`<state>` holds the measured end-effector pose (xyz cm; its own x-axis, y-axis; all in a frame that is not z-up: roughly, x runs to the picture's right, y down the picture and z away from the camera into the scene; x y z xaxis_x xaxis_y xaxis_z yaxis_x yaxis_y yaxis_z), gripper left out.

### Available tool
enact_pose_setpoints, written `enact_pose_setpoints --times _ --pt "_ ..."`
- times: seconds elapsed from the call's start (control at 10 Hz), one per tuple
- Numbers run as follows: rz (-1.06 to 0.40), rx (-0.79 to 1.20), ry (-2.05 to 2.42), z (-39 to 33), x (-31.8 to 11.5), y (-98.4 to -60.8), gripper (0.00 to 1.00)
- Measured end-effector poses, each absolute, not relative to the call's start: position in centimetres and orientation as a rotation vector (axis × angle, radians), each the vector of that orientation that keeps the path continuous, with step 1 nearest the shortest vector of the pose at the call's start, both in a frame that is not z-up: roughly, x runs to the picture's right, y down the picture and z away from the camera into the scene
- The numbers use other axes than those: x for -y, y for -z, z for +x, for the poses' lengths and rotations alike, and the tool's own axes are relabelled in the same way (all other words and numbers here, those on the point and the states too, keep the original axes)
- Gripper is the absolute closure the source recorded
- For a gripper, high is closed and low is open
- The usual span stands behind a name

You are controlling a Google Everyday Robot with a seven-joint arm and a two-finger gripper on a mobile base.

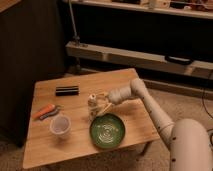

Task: Stand the bottle upright

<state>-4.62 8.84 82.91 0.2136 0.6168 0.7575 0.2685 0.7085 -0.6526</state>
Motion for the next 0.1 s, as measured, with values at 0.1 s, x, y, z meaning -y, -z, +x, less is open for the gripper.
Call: enact_pose_setpoints --times 0.1 --pt "-0.809 1.373 -0.279 -4.64 -8.80 -82.90 0.20"
